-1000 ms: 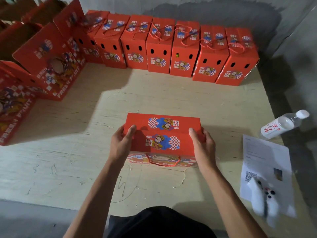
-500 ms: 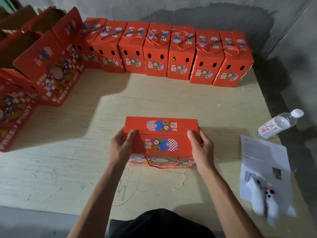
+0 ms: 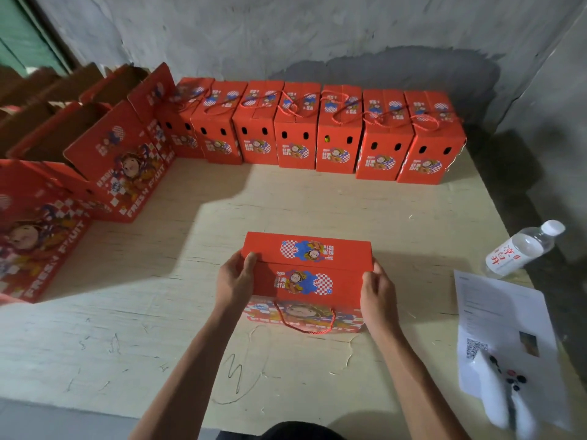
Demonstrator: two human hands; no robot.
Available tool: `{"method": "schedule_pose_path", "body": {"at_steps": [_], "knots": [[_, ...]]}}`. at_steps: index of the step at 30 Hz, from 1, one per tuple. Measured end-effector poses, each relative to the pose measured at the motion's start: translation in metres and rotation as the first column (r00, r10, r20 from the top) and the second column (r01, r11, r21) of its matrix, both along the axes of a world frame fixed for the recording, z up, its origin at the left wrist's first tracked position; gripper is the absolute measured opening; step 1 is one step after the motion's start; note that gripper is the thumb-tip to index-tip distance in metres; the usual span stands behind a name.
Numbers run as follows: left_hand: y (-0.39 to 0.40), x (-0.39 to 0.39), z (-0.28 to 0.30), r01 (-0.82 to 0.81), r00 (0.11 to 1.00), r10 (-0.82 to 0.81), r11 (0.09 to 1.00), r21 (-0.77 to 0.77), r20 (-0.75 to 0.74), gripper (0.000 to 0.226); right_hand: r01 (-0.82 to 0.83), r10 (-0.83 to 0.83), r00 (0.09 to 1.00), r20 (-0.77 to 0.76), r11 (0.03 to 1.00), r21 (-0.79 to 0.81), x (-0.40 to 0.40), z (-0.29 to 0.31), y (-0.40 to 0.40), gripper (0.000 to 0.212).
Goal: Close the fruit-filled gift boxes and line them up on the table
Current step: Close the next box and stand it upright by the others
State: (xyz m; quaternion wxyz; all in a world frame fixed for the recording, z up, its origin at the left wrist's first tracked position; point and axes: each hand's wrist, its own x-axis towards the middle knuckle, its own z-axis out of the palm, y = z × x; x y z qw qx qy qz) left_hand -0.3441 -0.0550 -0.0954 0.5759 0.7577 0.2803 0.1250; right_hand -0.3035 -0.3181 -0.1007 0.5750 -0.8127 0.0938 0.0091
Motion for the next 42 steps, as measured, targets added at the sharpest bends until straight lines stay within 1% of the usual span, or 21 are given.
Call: {"method": "schedule_pose_path", "body": {"at_steps": [3, 4, 6, 9, 11, 12, 13, 15, 17, 19, 22, 25, 27, 29, 32, 34, 35, 36, 38, 40, 42], "knots": [[0.019, 0.037, 0.004, 0.032, 0.999, -0.032, 0.999, 0.043, -0.010, 0.016, 0.095, -0.093, 0.995, 0.020, 0.992, -0.082, -0.022, 0.004, 0.006, 0.026], [0.023, 0.050, 0.007, 0.002, 1.000, 0.000, 0.997, 0.082, -0.020, 0.019, 0.112, -0.112, 0.994, 0.005, 0.987, -0.112, -0.032, 0.006, 0.008, 0.032], [0.025, 0.072, 0.009, -0.155, 0.987, 0.158, 0.981, 0.116, -0.022, 0.037, 0.088, -0.095, 0.995, -0.036, 0.983, -0.162, -0.052, 0.010, 0.013, 0.044], [0.015, 0.082, 0.009, -0.338, 0.938, 0.333, 0.940, -0.039, -0.095, 0.062, 0.038, -0.044, 0.999, -0.028, 0.983, -0.180, -0.070, 0.017, 0.010, 0.045], [0.002, 0.075, 0.007, -0.371, 0.923, 0.355, 0.923, -0.099, -0.148, 0.064, 0.061, -0.040, 0.997, 0.063, 0.929, -0.366, -0.060, 0.022, -0.003, 0.047], [-0.009, 0.067, 0.006, -0.360, 0.931, 0.347, 0.926, -0.114, -0.117, 0.058, 0.072, -0.031, 0.995, 0.098, 0.889, -0.452, -0.049, 0.023, -0.011, 0.047], [-0.020, 0.057, 0.004, -0.332, 0.943, 0.328, 0.936, -0.119, -0.048, 0.048, 0.051, -0.006, 0.995, 0.095, 0.878, -0.476, -0.038, 0.025, -0.017, 0.045], [-0.046, 0.032, 0.001, -0.260, 0.956, 0.275, 0.955, -0.140, 0.097, 0.031, -0.069, 0.065, 0.998, -0.023, 0.927, -0.368, -0.023, 0.029, -0.016, 0.041], [-0.071, 0.007, -0.005, -0.214, 0.960, 0.239, 0.962, -0.169, 0.147, 0.028, -0.177, 0.154, 0.980, -0.126, 0.964, -0.201, -0.017, 0.024, -0.007, 0.038], [-0.089, -0.017, -0.010, -0.176, 0.968, 0.207, 0.962, -0.209, 0.140, 0.040, -0.198, 0.179, 0.976, -0.122, 0.965, -0.173, -0.016, 0.017, -0.003, 0.037], [-0.088, -0.032, -0.014, -0.136, 0.988, 0.152, 0.951, -0.279, 0.036, 0.067, -0.146, 0.126, 0.987, -0.097, 0.959, -0.241, -0.022, 0.015, -0.003, 0.042], [-0.057, -0.020, -0.010, -0.072, 0.997, 0.079, 0.965, -0.251, 0.019, 0.059, -0.143, 0.128, 0.990, -0.067, 0.929, -0.342, -0.042, 0.015, 0.007, 0.052], [-0.032, -0.012, -0.003, -0.087, 0.995, 0.095, 0.967, -0.238, 0.022, 0.053, -0.181, 0.165, 0.983, -0.075, 0.902, -0.391, -0.055, 0.018, 0.023, 0.055], [-0.012, -0.009, 0.001, -0.107, 0.994, 0.106, 0.967, -0.230, -0.018, 0.049, -0.223, 0.198, 0.974, -0.111, 0.919, -0.323, -0.059, 0.023, 0.036, 0.049], [-0.005, -0.011, 0.005, -0.107, 0.991, 0.089, 0.973, -0.204, -0.096, 0.048, -0.192, 0.205, 0.960, -0.192, 0.978, 0.082, -0.048, 0.028, 0.051, 0.024], [-0.006, -0.012, 0.013, -0.101, 0.986, 0.079, 0.984, -0.145, -0.147, 0.053, -0.098, 0.210, 0.926, -0.315, 0.937, 0.337, -0.032, 0.032, 0.057, 0.018], [-0.006, -0.012, 0.017, -0.096, 0.983, 0.078, 0.990, -0.105, -0.166, 0.053, -0.055, 0.223, 0.906, -0.360, 0.905, 0.422, -0.025, 0.033, 0.059, 0.020], [-0.006, -0.014, 0.024, -0.086, 0.982, 0.074, 0.994, -0.062, -0.171, 0.050, -0.026, 0.229, 0.892, -0.391, 0.887, 0.461, -0.017, 0.035, 0.060, 0.021], [-0.004, -0.015, 0.040, -0.060, 0.991, 0.064, 0.997, 0.040, -0.121, 0.035, -0.005, 0.190, 0.894, -0.405, 0.909, 0.417, -0.006, 0.042, 0.062, 0.021], [-0.003, -0.016, 0.062, -0.042, 0.999, 0.045, 0.993, 0.110, -0.025, 0.026, -0.012, 0.130, 0.938, -0.321, 0.939, 0.343, 0.000, 0.050, 0.063, 0.013], [-0.005, -0.012, 0.087, -0.003, 0.996, -0.005, 0.996, 0.087, 0.090, 0.030, -0.071, 0.152, 0.966, -0.207, 0.932, 0.355, 0.003, 0.064, 0.068, 0.018]]}}
